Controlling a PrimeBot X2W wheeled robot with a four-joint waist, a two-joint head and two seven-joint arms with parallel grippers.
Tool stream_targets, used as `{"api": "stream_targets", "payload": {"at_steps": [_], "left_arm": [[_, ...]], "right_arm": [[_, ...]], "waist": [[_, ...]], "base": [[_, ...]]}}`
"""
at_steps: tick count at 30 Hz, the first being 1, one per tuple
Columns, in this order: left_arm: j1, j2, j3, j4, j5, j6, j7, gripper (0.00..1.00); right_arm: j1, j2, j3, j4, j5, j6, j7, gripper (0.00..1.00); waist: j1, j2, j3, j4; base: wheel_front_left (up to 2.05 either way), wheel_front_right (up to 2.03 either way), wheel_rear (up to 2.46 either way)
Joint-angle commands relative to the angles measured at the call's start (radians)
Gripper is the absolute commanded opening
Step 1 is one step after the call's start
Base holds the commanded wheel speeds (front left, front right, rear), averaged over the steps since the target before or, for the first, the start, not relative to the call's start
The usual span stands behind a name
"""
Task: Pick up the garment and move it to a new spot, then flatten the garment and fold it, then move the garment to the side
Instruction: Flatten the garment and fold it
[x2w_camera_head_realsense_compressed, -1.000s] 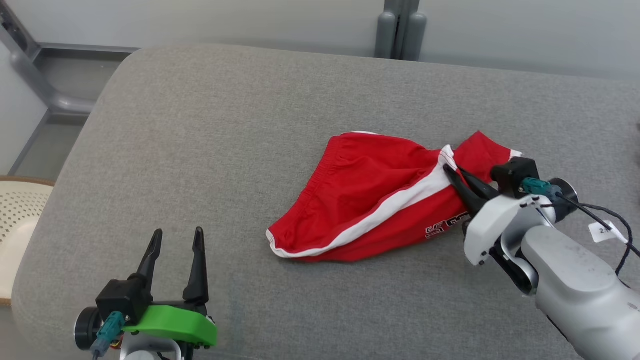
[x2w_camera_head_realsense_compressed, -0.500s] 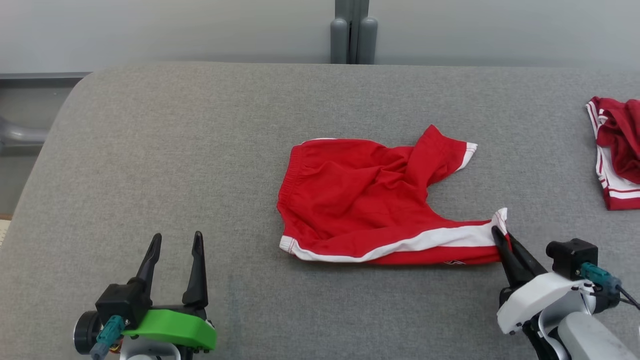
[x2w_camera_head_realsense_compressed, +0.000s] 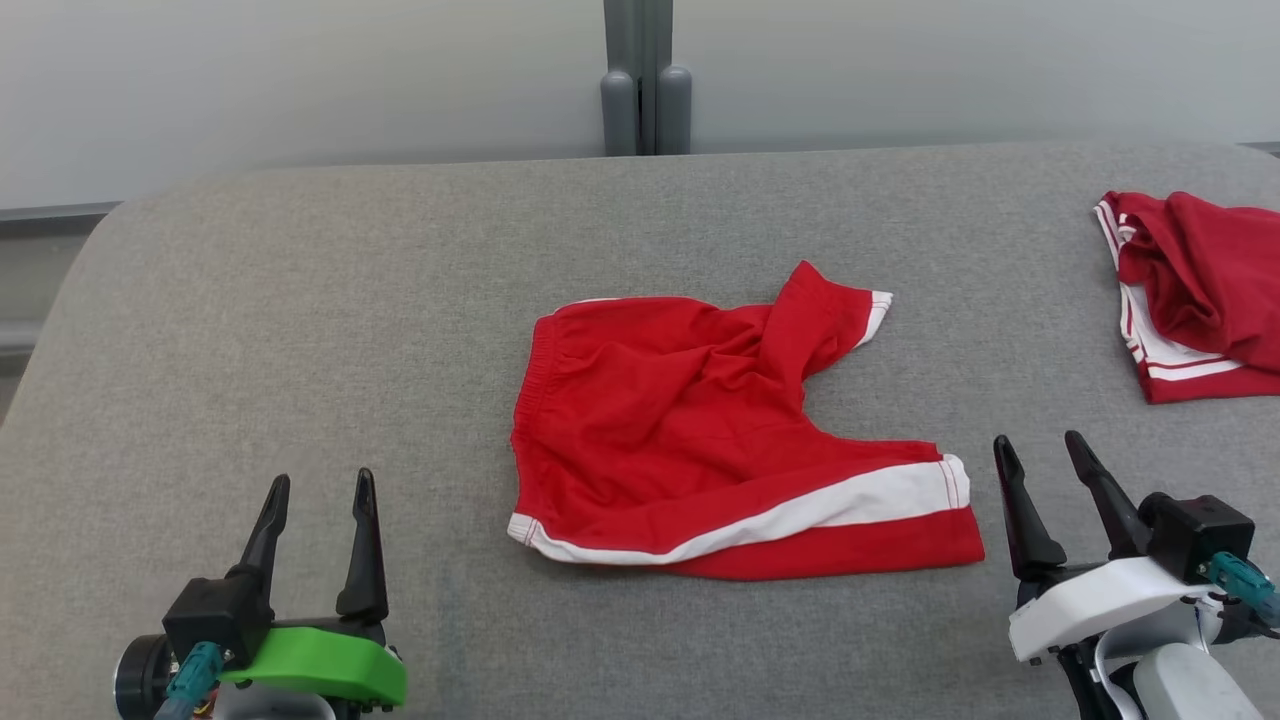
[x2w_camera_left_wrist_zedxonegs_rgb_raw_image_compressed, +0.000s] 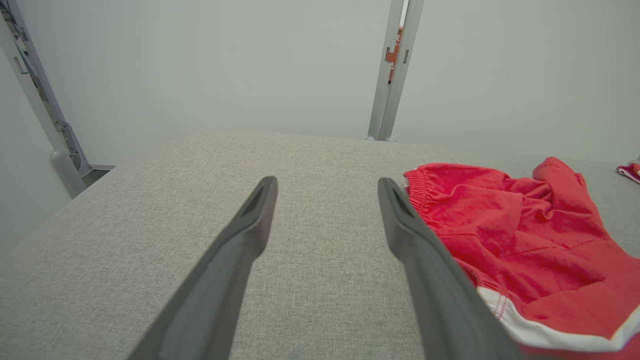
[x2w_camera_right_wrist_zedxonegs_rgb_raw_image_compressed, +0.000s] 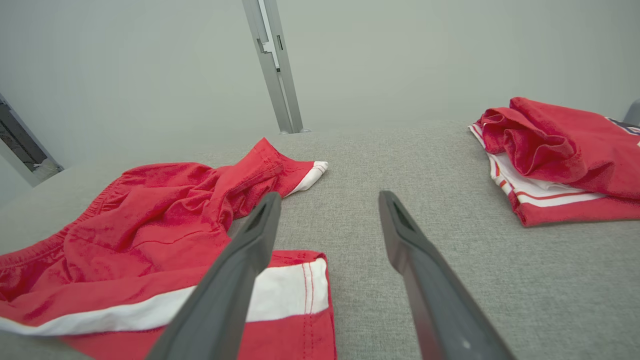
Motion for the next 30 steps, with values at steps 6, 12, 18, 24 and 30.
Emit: {"api": "stream_targets", "payload": {"at_steps": [6,12,18,24,30], "left_arm": [[0.023,0.004,0.026,-0.014,0.02,-0.007,0.0,1.0],[0.039,0.007,0.041,-0.015,0.031,-0.009,0.0,1.0],[0.055,0.007,0.051,-0.013,0.038,-0.011,0.0,1.0],[0.062,0.006,0.055,-0.009,0.044,-0.013,0.0,1.0],[0.065,0.007,0.059,-0.006,0.05,-0.014,0.0,1.0]], "right_arm": [[0.057,0.02,-0.031,-0.112,-0.051,-0.002,-0.003,1.0],[0.11,0.03,-0.036,-0.173,-0.069,-0.002,-0.003,1.0],[0.148,0.045,-0.042,-0.194,-0.079,-0.002,-0.003,1.0],[0.167,0.06,-0.053,-0.206,-0.091,-0.002,-0.003,1.0],[0.174,0.064,-0.055,-0.207,-0.102,-0.002,-0.003,1.0]], "waist": [[0.0,0.0,-0.021,-0.032],[0.0,0.0,-0.04,-0.042],[0.0,0.0,-0.055,-0.041],[0.0,0.0,-0.062,-0.039],[0.0,0.0,-0.065,-0.037]], "base": [[0.0,0.0,0.0],[0.0,0.0,0.0],[0.0,0.0,0.0],[0.0,0.0,0.0],[0.0,0.0,0.0]]}}
